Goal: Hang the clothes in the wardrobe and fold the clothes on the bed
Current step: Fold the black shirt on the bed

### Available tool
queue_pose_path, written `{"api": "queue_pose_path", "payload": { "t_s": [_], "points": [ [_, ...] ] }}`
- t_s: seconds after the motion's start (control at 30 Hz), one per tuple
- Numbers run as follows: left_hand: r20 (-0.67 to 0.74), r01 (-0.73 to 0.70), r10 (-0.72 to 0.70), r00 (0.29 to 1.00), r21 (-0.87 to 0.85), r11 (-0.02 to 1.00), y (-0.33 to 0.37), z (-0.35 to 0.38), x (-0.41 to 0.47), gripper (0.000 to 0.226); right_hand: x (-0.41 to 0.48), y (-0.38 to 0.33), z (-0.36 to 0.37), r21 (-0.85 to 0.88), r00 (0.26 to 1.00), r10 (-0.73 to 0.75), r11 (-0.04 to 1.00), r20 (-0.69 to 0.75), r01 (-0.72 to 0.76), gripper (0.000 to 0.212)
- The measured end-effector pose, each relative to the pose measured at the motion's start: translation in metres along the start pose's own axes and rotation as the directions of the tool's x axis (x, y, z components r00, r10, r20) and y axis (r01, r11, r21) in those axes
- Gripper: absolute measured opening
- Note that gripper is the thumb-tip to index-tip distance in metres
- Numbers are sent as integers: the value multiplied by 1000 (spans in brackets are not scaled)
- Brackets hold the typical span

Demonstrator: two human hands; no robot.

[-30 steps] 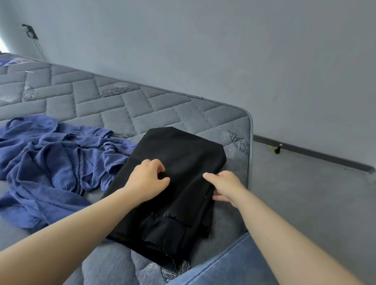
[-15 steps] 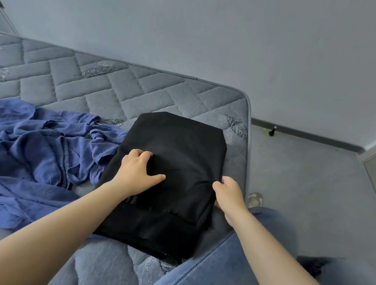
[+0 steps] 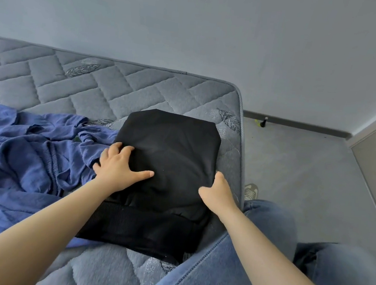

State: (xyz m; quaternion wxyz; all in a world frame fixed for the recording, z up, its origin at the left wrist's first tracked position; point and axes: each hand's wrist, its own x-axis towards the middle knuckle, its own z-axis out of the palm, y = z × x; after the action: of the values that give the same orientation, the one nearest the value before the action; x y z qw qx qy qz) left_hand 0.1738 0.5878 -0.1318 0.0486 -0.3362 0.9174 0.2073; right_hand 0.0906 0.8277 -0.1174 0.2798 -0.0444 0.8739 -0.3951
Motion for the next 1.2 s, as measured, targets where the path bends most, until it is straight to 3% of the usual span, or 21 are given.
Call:
{"api": "queue_pose_path", "payload": {
  "t_s": [0.1,0.2,0.3,0.4,0.53,0.67,0.77,0.93,1.07,1.2],
  "points": [
    [72,154,-142,987,-213,965,-16,-6,11,110,11,-7,3,240,985,153,956,80,-167,78],
    [106,284,-264,959,-314,906,-24,-16,26,100,22,-14,5,333,970,221,911,97,-242,98],
    [204,348,-291,935,-364,864,-25,-23,37,89,32,-22,0,522,945,228,791,234,-320,84],
    [245,336,-261,934,-348,875,-24,-32,42,83,32,-32,-3,562,948,165,773,272,-296,54],
    [200,239,-149,968,-568,788,-10,-49,41,50,26,-44,-24,644,984,24,753,178,-135,29],
    [130,95,17,991,-801,591,47,-87,44,39,22,-70,-82,659,997,-70,750,-10,59,36],
    [13,-70,142,990,-826,559,113,-127,55,40,20,-97,-147,613,973,-155,756,-173,230,35],
    [-145,-305,327,934,-803,513,256,-169,83,44,33,-114,-272,478,850,-205,752,-485,454,36],
    [-232,-419,399,887,-765,488,380,-154,118,47,79,-88,-370,445,779,-156,745,-608,497,37],
    [-217,-445,448,868,-739,505,499,-101,160,46,136,-34,-453,477,759,-60,745,-648,467,33]
  ]
}}
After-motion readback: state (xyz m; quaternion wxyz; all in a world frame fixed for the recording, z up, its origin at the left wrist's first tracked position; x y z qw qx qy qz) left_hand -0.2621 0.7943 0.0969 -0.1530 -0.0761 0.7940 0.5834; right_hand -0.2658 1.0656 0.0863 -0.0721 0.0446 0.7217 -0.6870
